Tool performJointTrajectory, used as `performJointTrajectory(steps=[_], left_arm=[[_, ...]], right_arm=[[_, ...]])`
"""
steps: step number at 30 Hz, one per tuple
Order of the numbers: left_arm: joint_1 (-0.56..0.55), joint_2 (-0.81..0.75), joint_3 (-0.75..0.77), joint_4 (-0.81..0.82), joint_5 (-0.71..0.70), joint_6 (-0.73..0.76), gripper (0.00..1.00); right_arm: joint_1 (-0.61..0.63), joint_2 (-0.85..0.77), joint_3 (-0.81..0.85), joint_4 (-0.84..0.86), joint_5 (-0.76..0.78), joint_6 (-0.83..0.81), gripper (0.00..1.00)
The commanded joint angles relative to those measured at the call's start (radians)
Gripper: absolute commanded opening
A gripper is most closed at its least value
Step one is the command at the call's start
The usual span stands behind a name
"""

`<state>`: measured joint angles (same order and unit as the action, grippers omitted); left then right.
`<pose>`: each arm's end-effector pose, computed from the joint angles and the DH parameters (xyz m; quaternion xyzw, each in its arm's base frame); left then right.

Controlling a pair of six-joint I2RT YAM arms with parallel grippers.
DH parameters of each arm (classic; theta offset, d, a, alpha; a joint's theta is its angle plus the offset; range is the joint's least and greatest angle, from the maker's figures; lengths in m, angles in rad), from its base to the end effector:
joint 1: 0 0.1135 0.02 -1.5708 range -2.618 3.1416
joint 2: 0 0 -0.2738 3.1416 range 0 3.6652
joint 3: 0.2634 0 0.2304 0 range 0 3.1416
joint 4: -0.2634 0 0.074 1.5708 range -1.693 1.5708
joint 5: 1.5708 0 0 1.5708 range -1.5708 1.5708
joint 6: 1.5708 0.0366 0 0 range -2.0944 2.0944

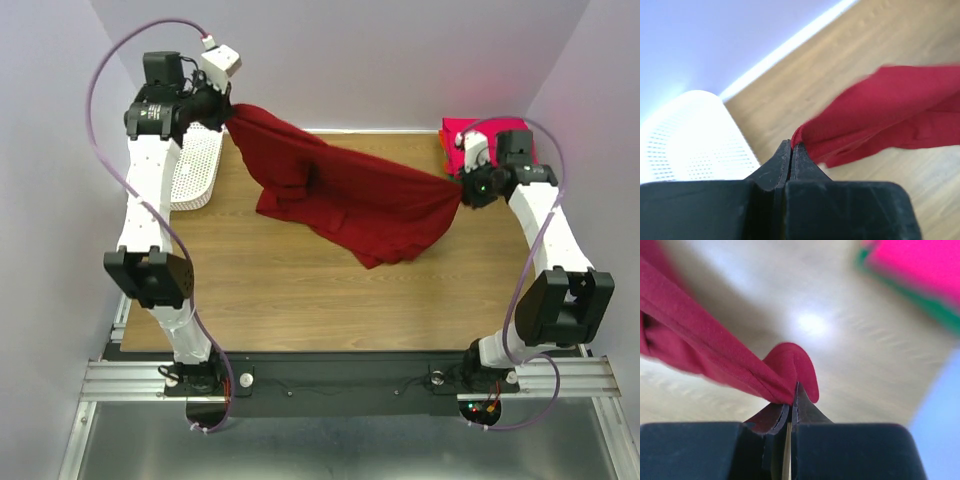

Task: Fold and stack the t-shirts
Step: Flatten the tshirt out

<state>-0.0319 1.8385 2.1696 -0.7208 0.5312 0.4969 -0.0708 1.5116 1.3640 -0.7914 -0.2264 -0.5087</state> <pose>0.3802 -0.0307 0.4665 0.3505 0.7355 -0.0884 0.5731 0.2973 -0.0128 0.3249 -0.2394 0.9143 0.0147 0.3265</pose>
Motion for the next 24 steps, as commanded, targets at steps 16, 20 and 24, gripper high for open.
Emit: performJointTrajectory(steps=[16,20,24], left_arm=[[0.135,-0.421,-0.140,0.469,-0.146,-0.089,0.00],[0.150,-0.504,-0.191,0.529,-0.183,-0.115,0.00],[0.150,-0.583,-0.278,0.619,-0.244,-0.113,0.00]], right_arm=[[-0.089,-0.030,0.716,0.044,0.294,-0.125,0.01],[-0.089,-0.063,0.779,0.076,0.329,-0.157,0.01],[-0.089,-0.097,0.804,0.119,0.366,-0.188,0.01]])
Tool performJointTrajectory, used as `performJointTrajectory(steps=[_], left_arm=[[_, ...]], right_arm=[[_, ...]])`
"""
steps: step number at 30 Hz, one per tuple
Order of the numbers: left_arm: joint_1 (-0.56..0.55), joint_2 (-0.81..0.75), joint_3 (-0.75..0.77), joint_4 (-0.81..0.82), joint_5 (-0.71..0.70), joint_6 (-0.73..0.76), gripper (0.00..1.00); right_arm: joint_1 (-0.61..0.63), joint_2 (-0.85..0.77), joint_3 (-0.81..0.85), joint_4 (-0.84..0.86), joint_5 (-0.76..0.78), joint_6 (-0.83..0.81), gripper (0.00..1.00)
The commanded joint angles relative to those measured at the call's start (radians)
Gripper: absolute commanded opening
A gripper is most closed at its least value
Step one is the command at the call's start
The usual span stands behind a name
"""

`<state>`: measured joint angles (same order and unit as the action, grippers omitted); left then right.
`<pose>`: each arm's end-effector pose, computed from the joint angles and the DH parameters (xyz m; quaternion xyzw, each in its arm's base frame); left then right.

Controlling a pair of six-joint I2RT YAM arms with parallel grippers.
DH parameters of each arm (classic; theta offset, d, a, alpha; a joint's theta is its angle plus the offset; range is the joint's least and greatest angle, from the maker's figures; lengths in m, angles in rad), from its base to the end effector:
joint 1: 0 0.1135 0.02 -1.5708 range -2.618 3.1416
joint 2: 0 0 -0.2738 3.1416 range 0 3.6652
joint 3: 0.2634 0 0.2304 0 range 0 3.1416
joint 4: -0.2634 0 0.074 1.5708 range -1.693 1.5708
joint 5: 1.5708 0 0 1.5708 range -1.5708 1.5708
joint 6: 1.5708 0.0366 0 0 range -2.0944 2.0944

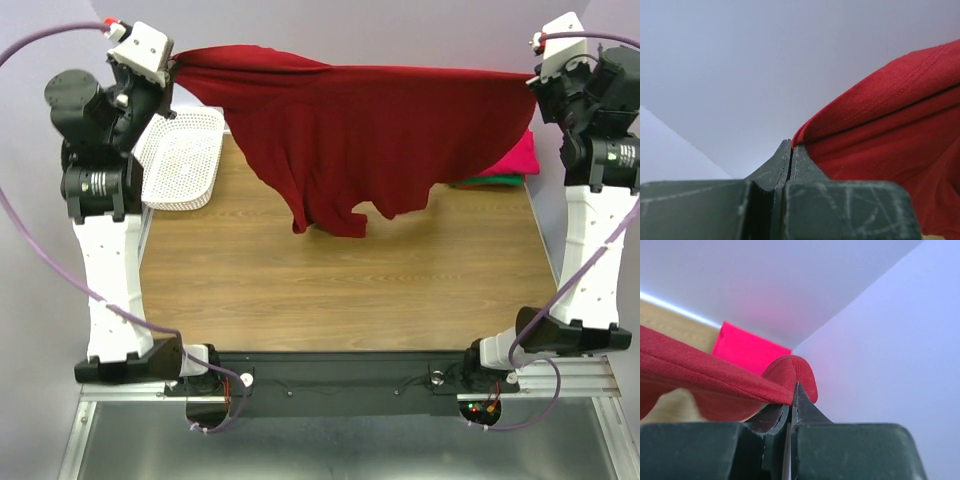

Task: Fold and stack the t-shirts
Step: Flatten the tshirt out

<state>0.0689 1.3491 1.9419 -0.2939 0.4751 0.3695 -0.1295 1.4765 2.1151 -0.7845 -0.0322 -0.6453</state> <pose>0.2132 -0.0021 0.5860 0.2736 0.5424 0.0336 0.7936 0.2446 -0.0307 0.5508 -0.2032 0.7290 -0.2356 0.6098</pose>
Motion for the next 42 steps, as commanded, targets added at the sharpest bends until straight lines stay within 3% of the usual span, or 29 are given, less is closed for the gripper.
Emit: performJointTrajectory(steps=[1,6,11,15,23,31,38,42], left_arm=[[0.049,-0.105,-0.069,0.212,-0.223,0.017,0.00],[0.051,-0.105,-0.057,0.220,-0.319,0.017,0.00],[0.051,-0.153,-0.052,0.220,-0.323,-0.003,0.00],[0.049,-0.281,-0.098,0.236,-0.305,-0.017,0.00],[0.049,-0.514,-0.109,0.245,-0.426,0.009,0.00],[0.051,-0.619,-0.070,0.139,-0.460,0.095,0.00],[0.048,-0.625,-0.178,0.072,-0.480,0.124,0.00],[0.049,-0.628,-0.384,0.030,-0.376,0.118,0.00]], right_arm=[[-0.030,-0.067,0.051,0.135,0.176,-0.056,0.01],[-0.030,-0.094,0.052,0.188,0.198,-0.080,0.01],[-0.030,-0.122,0.112,0.217,0.189,-0.097,0.01],[-0.030,-0.180,0.143,0.225,0.149,-0.120,0.01],[-0.030,-0.346,0.135,0.252,0.118,-0.180,0.00],[-0.030,-0.438,0.088,0.292,0.098,-0.284,0.01],[-0.030,-0.475,-0.165,0.294,0.003,-0.281,0.01],[-0.030,-0.542,-0.433,0.268,-0.179,-0.306,0.01]])
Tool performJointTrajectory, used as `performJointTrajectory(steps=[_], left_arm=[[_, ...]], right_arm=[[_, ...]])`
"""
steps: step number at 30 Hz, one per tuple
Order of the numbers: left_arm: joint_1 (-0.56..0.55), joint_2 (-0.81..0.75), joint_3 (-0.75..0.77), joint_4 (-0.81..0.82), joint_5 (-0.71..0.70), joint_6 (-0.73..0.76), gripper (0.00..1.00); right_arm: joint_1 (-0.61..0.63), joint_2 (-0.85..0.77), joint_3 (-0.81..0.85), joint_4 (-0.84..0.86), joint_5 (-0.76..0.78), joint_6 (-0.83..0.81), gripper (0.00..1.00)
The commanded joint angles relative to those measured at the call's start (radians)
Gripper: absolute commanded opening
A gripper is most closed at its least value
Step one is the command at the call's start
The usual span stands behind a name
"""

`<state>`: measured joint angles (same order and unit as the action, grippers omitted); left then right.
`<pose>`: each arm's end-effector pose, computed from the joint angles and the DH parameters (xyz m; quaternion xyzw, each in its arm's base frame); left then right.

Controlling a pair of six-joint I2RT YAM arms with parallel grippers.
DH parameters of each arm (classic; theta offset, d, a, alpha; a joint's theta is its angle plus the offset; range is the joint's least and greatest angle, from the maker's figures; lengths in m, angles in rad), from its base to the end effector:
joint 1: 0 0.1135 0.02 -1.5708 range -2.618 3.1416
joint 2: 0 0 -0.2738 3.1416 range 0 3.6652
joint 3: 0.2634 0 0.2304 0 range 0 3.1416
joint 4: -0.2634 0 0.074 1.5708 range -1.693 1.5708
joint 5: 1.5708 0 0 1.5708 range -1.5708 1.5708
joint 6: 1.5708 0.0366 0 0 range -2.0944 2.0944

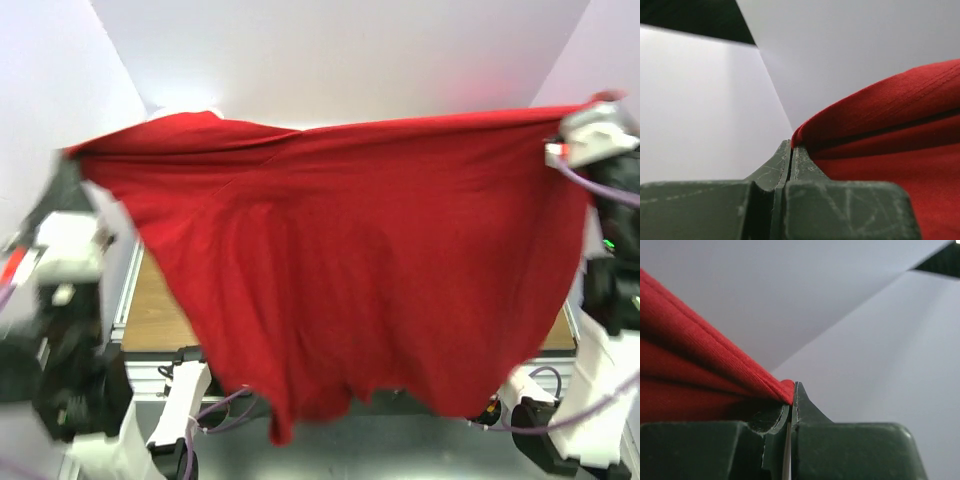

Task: Fold and stack the t-shirts
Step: Flatten the tshirt out

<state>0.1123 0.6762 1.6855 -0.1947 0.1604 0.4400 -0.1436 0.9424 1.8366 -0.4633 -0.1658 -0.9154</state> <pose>-0.0493 -0.0114 0.5852 0.1335 0.3509 0.2241 0.8993 0.0519 -0.0014 0.5920 -0.2670 0.4720 -0.3852 0.7467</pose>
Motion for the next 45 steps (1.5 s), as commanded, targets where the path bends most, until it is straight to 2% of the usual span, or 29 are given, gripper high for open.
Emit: performJointTrajectory(steps=[1,3,7,8,11,13,16,18,22,26,27,32,34,35,36,37,38,41,42,44,45], left_arm=[[0.004,0.042,-0.176,-0.075,-0.009,0.049,0.00],[0.006,0.039,-0.330,-0.087,0.081,0.033,0.00],[0.006,0.081,-0.576,-0.078,0.236,-0.001,0.00],[0.004,0.132,-0.669,-0.036,0.244,-0.023,0.00],[0.003,0.251,-0.780,0.084,0.235,-0.046,0.00],[-0.003,0.420,-0.784,0.136,0.220,-0.049,0.00],[-0.019,0.688,-0.680,0.172,0.191,-0.072,0.00],[-0.022,0.863,-0.549,0.150,0.189,-0.083,0.00],[-0.039,1.046,-0.380,0.141,0.166,-0.077,0.00],[-0.066,1.256,-0.145,0.074,0.119,-0.046,0.00],[-0.069,1.257,-0.101,0.060,0.111,-0.046,0.00],[-0.091,1.473,0.143,0.002,0.084,-0.064,0.00],[-0.092,1.552,0.279,-0.040,0.077,-0.092,0.15],[-0.091,1.572,0.327,-0.064,0.086,-0.101,0.24],[-0.091,1.585,0.392,-0.106,0.094,-0.107,0.31],[-0.091,1.573,0.402,-0.117,0.115,-0.110,0.46],[-0.091,1.550,0.369,-0.114,0.132,-0.107,0.50],[-0.091,1.383,0.246,-0.088,0.159,-0.090,0.51],[-0.091,1.294,0.164,-0.095,0.165,-0.063,0.51],[-0.089,1.211,0.091,-0.159,0.192,-0.003,0.51],[-0.091,1.133,0.007,-0.181,0.205,0.015,0.51]], right_arm=[[-0.016,-0.019,-0.275,-0.055,-0.072,-0.049,0.01],[-0.016,-0.027,-0.432,-0.057,-0.150,-0.066,0.01],[-0.014,0.027,-0.580,-0.034,-0.238,-0.097,0.00],[-0.011,0.082,-0.636,-0.003,-0.259,-0.094,0.00],[0.040,0.209,-0.716,0.044,-0.255,-0.105,0.01],[0.116,0.286,-0.753,0.115,-0.207,-0.111,0.01],[0.191,0.461,-0.789,0.254,-0.120,-0.097,0.01],[0.210,0.623,-0.761,0.300,-0.054,-0.064,0.01],[0.211,0.850,-0.599,0.351,0.063,-0.004,0.01],[0.210,0.964,-0.516,0.383,0.101,0.035,0.01],[0.213,0.987,-0.495,0.387,0.107,0.049,0.01],[0.213,1.151,-0.340,0.390,0.238,0.104,0.01],[0.211,1.185,-0.268,0.385,0.306,0.162,0.22],[0.211,1.184,-0.260,0.382,0.308,0.177,0.37],[0.210,1.153,-0.261,0.376,0.308,0.197,0.65],[0.210,1.129,-0.279,0.362,0.292,0.210,0.73],[0.210,1.063,-0.292,0.345,0.276,0.225,0.75],[0.208,0.949,-0.339,0.218,0.181,0.245,0.76],[0.208,0.875,-0.352,0.133,0.117,0.243,0.76],[0.210,0.813,-0.376,0.036,0.060,0.240,0.76],[0.210,0.782,-0.385,-0.079,0.008,0.221,0.74]])
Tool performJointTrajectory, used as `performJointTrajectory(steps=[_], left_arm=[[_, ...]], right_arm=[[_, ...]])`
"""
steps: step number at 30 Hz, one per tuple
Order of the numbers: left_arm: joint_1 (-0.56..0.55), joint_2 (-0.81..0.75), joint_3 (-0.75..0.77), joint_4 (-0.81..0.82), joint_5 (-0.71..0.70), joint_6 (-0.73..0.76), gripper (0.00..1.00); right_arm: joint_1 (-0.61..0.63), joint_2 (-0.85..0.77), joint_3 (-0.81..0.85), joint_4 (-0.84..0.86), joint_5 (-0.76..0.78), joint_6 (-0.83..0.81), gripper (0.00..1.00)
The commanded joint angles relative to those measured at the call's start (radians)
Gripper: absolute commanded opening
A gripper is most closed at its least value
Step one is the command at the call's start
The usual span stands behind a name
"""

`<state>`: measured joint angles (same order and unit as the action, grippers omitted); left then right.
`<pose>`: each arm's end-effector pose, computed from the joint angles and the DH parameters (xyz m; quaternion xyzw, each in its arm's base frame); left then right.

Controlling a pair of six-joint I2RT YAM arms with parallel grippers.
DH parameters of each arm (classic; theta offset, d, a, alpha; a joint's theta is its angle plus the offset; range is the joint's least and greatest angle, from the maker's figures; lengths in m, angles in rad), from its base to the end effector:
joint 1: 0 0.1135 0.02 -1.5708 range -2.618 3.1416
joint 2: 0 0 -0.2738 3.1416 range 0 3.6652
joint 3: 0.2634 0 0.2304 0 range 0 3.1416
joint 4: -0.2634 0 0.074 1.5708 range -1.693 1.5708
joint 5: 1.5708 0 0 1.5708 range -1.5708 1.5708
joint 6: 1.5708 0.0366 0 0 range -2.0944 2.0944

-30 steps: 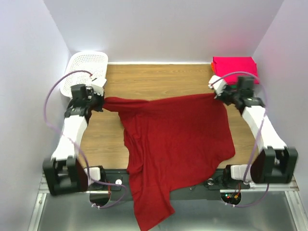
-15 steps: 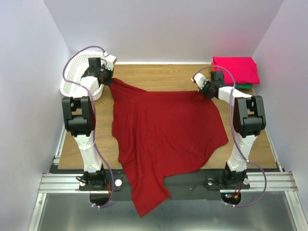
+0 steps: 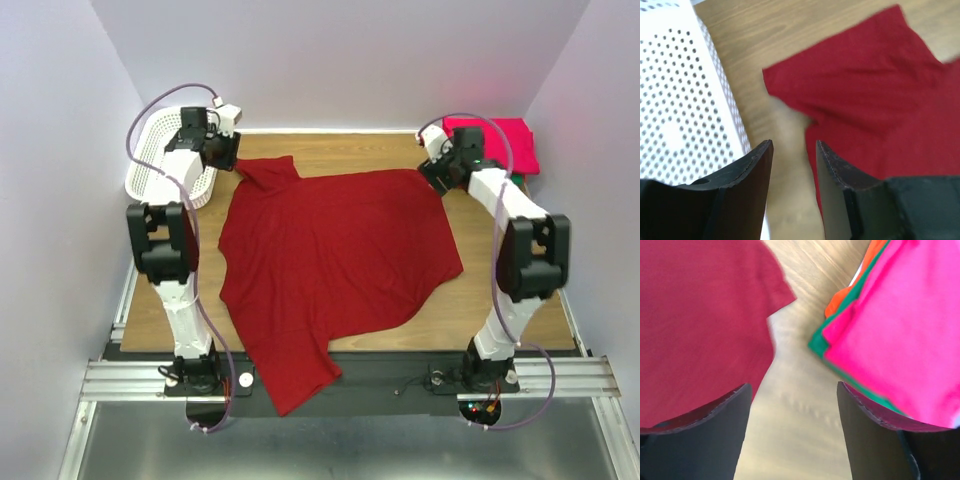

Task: Fold and stack the t-shirts
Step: Flatten the tshirt out

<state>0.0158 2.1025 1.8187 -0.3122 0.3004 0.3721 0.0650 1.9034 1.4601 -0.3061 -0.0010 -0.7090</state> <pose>0.4795 -0.0033 0.2836 0.2238 0.8474 -0.0405 0.4799 0.4162 0.0271 0.2557 -0.3462 0.8490 -0.1259 0.3789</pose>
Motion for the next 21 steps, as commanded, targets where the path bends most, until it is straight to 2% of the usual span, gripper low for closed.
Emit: performJointTrajectory(steps=[1,6,12,15,21], left_arm=[[0.006,-0.329,-0.166,-0.091,0.101,0.106,0.50],[0.001,-0.559,-0.492,-0.146,0.134,0.174,0.50],[-0.013,-0.702,-0.778,-0.134,0.079,0.205,0.50],[-0.013,-0.739,-0.879,-0.108,0.060,0.206,0.50],[-0.013,-0.745,-0.970,-0.065,0.042,0.203,0.50]], right_arm=[[0.001,-0.214,-0.012,-0.289,-0.177,0.006,0.72],[-0.002,-0.276,-0.104,-0.537,-0.218,-0.003,0.56],[-0.036,-0.250,-0.145,-0.678,-0.232,0.112,0.50],[-0.060,-0.247,-0.167,-0.714,-0.272,0.160,0.47],[-0.097,-0.201,-0.233,-0.711,-0.303,0.216,0.45]])
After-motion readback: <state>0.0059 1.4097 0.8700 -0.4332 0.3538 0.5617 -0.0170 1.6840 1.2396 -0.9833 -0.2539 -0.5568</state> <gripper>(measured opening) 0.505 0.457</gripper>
